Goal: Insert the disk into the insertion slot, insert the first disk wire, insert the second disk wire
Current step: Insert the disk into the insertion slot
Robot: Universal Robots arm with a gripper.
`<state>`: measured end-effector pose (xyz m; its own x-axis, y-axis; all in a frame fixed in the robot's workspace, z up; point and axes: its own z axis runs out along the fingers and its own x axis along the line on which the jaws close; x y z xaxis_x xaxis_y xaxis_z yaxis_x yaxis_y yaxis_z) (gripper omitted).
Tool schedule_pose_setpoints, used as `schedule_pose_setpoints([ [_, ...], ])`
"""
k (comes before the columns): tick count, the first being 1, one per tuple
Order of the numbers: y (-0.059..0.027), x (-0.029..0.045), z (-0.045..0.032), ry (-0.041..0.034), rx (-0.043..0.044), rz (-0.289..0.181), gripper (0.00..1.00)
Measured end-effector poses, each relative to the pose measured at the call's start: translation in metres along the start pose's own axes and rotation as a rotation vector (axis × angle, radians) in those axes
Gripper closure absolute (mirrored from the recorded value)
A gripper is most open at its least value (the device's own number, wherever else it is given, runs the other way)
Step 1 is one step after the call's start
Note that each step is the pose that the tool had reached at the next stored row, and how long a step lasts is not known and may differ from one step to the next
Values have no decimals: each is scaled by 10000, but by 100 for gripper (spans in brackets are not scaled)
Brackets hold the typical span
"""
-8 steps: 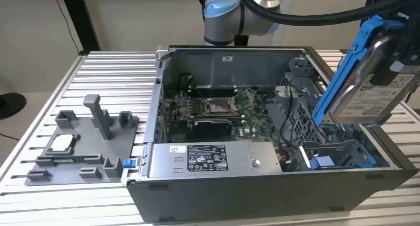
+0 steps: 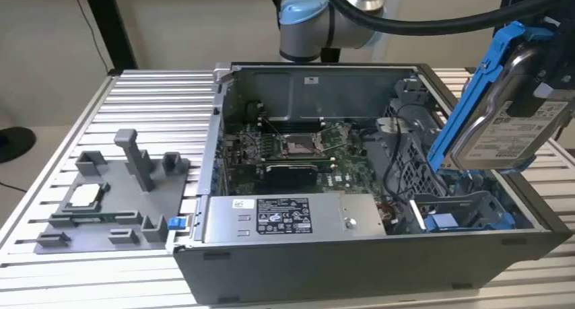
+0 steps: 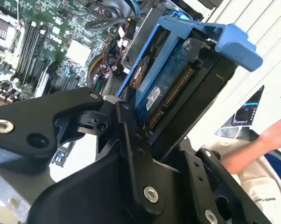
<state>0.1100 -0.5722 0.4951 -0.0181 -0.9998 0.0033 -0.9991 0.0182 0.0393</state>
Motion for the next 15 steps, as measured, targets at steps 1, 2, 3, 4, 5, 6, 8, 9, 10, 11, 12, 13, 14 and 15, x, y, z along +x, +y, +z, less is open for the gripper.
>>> schedule_pose_setpoints([
  [1,0,0,0,0,0,0,100],
  [2,0,0,0,0,0,0,100],
  [3,0,0,0,0,0,0,100],
  [4,0,0,0,0,0,0,100],
  [5,0,1,0,0,0,0,100],
  [6,0,6,-1,4,0,0,100],
  [8,0,37,4,0,0,2,100],
  [9,-1,60,8,-1,0,7,100],
  [10,-2,81,13,-2,0,20,100],
  [11,-2,96,18,-3,0,38,100],
  [12,-3,102,26,-6,0,77,100],
  [13,-3,106,31,-6,0,125,100],
  [14,-3,110,38,-11,-1,193,100],
  [15,-4,112,43,-13,-1,269,100],
])
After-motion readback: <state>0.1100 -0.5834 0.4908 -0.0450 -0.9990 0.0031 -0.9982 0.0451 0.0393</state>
